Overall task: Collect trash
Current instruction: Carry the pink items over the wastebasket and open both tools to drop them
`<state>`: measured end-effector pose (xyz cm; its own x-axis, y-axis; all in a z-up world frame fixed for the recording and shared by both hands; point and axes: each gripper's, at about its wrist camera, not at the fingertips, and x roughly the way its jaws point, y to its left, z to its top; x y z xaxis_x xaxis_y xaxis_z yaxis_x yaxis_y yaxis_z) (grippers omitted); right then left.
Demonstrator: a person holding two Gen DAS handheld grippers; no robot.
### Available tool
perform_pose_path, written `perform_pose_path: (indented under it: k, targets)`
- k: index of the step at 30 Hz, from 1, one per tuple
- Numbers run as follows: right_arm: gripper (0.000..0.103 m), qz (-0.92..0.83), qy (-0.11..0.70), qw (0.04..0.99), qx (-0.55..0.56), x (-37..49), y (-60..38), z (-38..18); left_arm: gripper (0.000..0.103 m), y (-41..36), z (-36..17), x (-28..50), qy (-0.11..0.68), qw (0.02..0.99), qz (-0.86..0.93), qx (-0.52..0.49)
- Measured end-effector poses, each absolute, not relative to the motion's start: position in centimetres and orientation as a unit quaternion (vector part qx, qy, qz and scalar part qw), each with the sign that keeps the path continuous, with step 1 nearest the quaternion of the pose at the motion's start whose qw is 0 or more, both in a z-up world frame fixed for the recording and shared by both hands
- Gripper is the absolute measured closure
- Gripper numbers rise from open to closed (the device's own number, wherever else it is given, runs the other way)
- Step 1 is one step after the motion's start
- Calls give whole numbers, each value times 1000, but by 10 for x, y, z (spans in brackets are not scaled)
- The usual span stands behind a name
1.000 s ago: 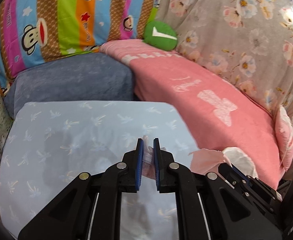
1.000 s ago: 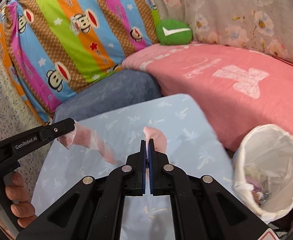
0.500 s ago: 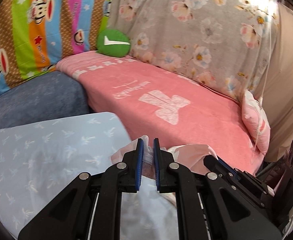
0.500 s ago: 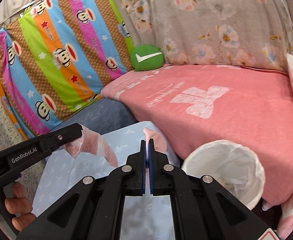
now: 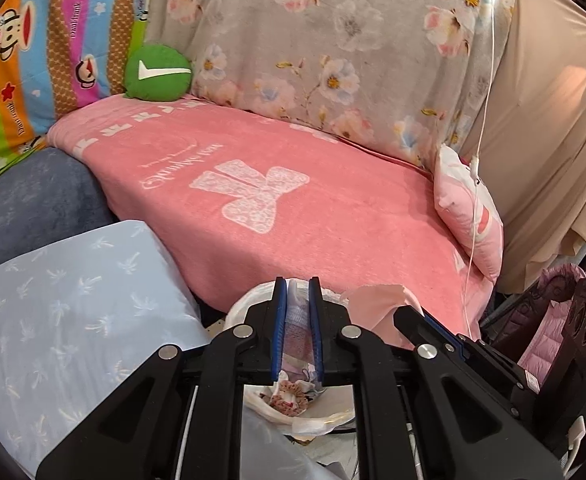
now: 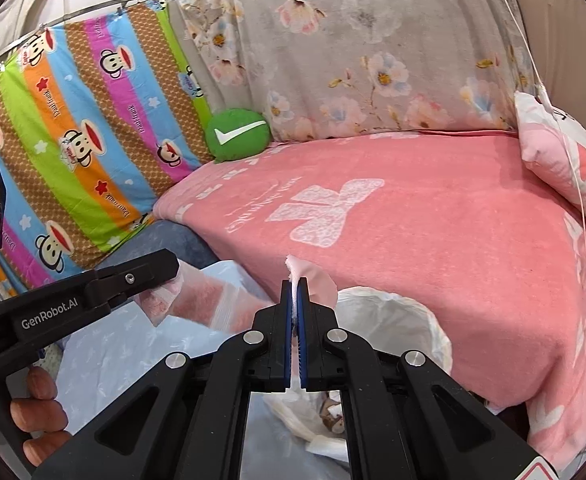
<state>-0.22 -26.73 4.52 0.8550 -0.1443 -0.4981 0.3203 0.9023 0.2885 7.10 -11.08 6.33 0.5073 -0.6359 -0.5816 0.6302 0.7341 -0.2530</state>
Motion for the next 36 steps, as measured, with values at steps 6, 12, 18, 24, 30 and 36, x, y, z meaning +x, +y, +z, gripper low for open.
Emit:
perform_pose_path:
  k: [6, 12, 18, 24, 30, 36]
  targets:
    - [101, -131, 244, 942, 189, -2, -282, 39, 52, -125, 58, 71, 338, 870, -359, 0]
    - [95, -129, 245, 941, 192, 4, -287, 35, 40, -122, 57, 71, 330, 882, -336, 11]
    - [83, -125, 248, 941, 192, 8, -278, 34, 34, -114, 55, 73, 324, 891, -316, 16]
    - [79, -119, 252, 943, 184, 9, -269, 35, 34, -104, 53, 72, 321, 898, -299, 21]
    - [72, -112, 258, 944, 171, 7, -257, 38, 33, -90, 50, 66, 316, 905, -284, 24]
    - [64, -110, 267, 945, 154, -3, -241, 34, 28, -73, 45, 58, 310, 913, -264, 28]
